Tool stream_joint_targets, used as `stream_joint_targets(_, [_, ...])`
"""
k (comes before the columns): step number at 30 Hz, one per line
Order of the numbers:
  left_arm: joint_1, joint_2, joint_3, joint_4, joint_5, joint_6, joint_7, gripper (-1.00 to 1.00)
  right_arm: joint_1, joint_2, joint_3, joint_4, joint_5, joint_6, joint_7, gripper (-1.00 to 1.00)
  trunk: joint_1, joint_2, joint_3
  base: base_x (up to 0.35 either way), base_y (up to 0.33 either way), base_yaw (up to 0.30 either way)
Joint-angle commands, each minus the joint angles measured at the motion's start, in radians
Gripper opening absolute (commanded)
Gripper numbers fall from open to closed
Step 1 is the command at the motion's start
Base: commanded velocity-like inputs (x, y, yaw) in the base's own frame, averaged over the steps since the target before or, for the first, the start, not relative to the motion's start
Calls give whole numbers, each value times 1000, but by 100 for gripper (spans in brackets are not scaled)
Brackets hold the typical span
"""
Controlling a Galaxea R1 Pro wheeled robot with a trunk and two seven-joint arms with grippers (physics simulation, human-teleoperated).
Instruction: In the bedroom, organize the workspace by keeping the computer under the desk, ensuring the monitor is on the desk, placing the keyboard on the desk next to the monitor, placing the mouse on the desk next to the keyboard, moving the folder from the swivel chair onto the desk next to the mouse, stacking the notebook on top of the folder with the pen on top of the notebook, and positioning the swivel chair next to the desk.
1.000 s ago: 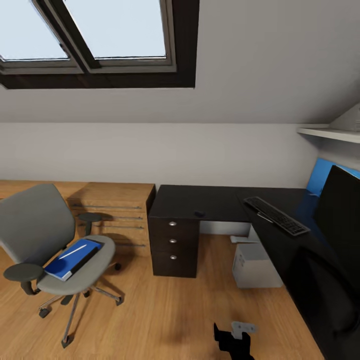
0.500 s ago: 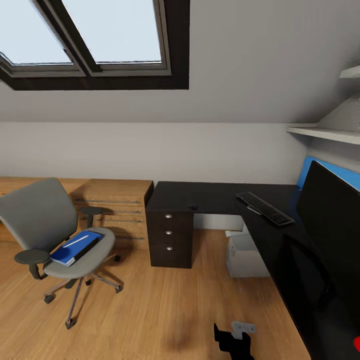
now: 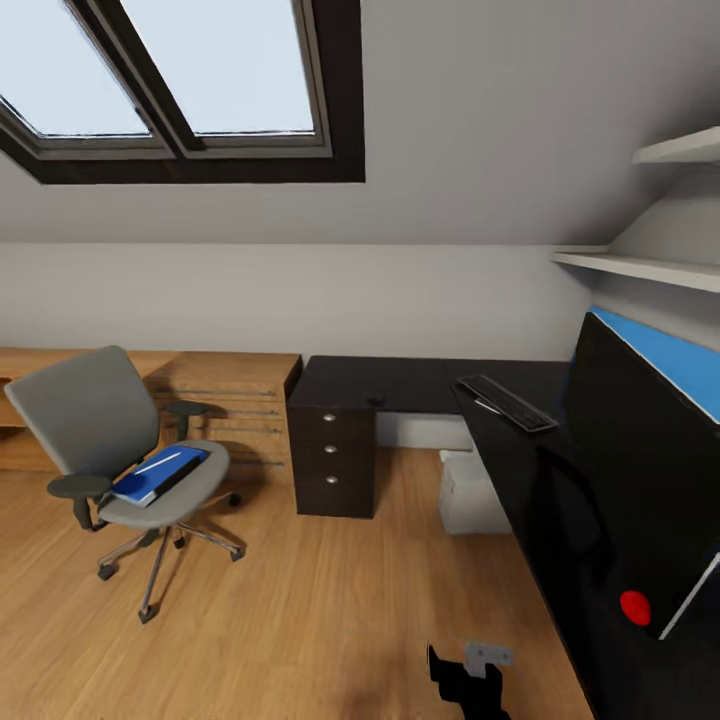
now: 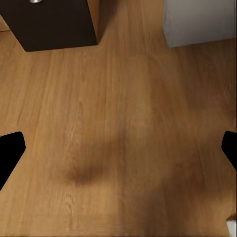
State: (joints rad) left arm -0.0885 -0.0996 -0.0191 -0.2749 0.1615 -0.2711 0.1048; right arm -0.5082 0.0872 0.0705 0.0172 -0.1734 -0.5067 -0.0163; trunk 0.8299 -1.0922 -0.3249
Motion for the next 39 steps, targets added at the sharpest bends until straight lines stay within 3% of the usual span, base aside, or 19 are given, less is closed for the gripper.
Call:
stream_joint_targets(1, [-1, 0, -2, 0, 7, -3, 3, 100, -1, 0, 8, 2, -8, -4, -2, 100, 0, -1, -1, -302, -103, -169])
stream_joint_targets(23, [-1, 0, -2, 1, 7, -3, 3, 100, -1, 0, 8, 2, -6, -3, -1, 100, 0, -1, -15, -336, -10, -252])
stream_joint_targets(32, [-1, -1, -2, 0, 7, -3, 3, 100, -1, 0, 8, 1, -6, -3, -1, 100, 0, -1, -26, -305, -168, -185])
stream_joint_targets(39, [-1, -2, -2, 0, 6, -3, 9, 100, -1, 0, 8, 1, -6, -3, -1, 100, -27, 48, -13, -261, -243, -156])
